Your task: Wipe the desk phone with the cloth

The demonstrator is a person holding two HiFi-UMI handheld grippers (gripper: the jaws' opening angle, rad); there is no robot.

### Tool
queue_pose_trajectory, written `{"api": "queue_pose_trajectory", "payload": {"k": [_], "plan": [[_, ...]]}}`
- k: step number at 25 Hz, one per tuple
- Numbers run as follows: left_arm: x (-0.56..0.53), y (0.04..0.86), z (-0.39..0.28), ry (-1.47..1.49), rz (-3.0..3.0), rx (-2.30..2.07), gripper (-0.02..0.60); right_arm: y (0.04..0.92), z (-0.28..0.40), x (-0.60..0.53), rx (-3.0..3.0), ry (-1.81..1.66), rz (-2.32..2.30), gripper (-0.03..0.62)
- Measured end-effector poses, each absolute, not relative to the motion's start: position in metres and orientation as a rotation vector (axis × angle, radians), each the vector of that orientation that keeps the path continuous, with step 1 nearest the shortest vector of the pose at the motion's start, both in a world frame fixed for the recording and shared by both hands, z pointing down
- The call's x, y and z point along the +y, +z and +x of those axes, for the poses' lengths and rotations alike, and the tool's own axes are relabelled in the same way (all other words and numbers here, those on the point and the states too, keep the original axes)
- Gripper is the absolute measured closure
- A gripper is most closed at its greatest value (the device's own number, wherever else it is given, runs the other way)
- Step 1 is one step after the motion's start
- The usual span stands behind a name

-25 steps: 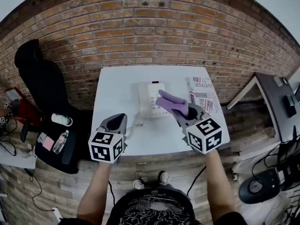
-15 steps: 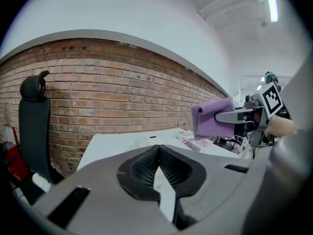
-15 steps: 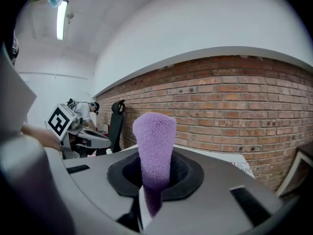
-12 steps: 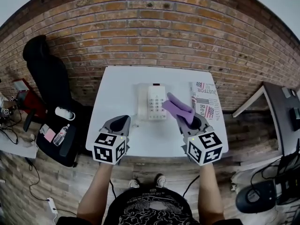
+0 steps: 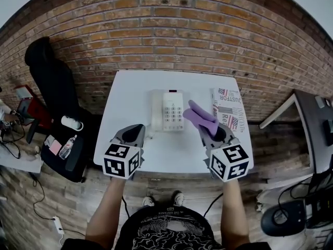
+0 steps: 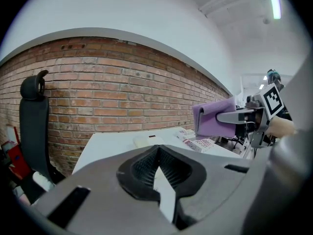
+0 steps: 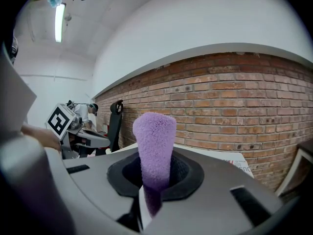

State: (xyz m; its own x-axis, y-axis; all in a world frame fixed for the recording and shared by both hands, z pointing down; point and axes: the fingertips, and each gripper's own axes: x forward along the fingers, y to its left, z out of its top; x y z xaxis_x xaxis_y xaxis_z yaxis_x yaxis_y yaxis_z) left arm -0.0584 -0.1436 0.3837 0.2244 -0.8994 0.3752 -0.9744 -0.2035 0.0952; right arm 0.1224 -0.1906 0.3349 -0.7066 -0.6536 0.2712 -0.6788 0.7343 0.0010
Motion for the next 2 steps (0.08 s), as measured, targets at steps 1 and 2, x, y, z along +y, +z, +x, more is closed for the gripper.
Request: {"api": "queue_pose_trajectory", "payload": {"k": [1, 2], "plan": [[-0.1441, 0.3841, -0.0584, 0.342, 2.193, -1.748, 0.575, 0.3356, 0.1224, -0.191, -2.682, 0.143, 1.05, 0.548], [-0.1446, 0.3844, -0.0584, 0.342, 2.193, -1.748, 0.575, 0.3364, 0.1223, -0.1914, -2.681, 0.142, 1.048, 0.548]]}}
